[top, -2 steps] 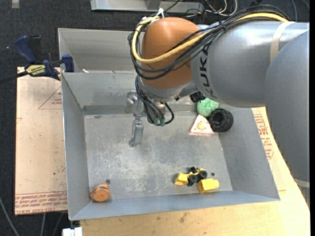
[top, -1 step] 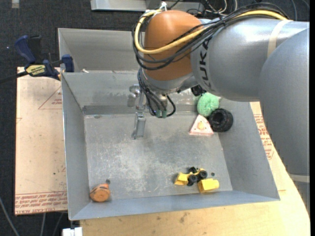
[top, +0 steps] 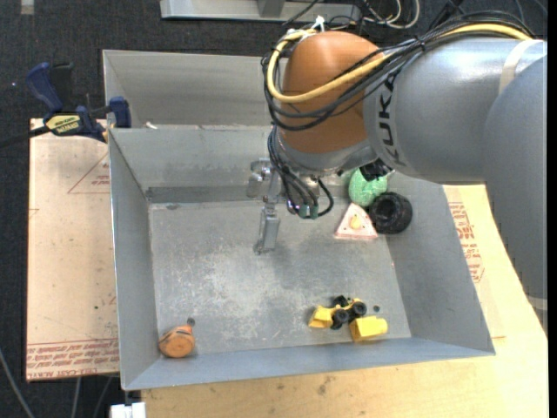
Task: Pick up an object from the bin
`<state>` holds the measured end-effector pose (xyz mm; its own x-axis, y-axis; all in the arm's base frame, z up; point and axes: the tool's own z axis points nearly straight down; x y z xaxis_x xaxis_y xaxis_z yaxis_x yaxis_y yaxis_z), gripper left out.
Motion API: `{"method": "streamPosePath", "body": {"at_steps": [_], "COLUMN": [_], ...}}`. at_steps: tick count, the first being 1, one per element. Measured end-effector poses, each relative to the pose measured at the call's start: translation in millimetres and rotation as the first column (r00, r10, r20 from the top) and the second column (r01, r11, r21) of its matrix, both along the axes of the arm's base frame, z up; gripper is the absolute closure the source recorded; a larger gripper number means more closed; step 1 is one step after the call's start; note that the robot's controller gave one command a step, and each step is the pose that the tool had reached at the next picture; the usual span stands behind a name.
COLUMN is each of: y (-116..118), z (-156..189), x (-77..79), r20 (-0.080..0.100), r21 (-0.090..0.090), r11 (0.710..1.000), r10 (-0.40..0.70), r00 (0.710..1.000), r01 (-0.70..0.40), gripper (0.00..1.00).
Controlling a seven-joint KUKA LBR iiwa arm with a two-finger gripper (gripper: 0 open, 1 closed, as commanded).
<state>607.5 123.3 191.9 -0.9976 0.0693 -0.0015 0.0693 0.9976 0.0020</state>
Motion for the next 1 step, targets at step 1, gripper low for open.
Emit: {"method": "streamPosePath", "body": {"at_steps": [1], "y": [-14.7], "z": [-0.7], "x": [-23.8], "r20": [-0.001], "r21": [-0.002], "r11": [0.996], "r10": [0.09], "r00": [0.996], "r01": [-0.09], "gripper": [0.0]}}
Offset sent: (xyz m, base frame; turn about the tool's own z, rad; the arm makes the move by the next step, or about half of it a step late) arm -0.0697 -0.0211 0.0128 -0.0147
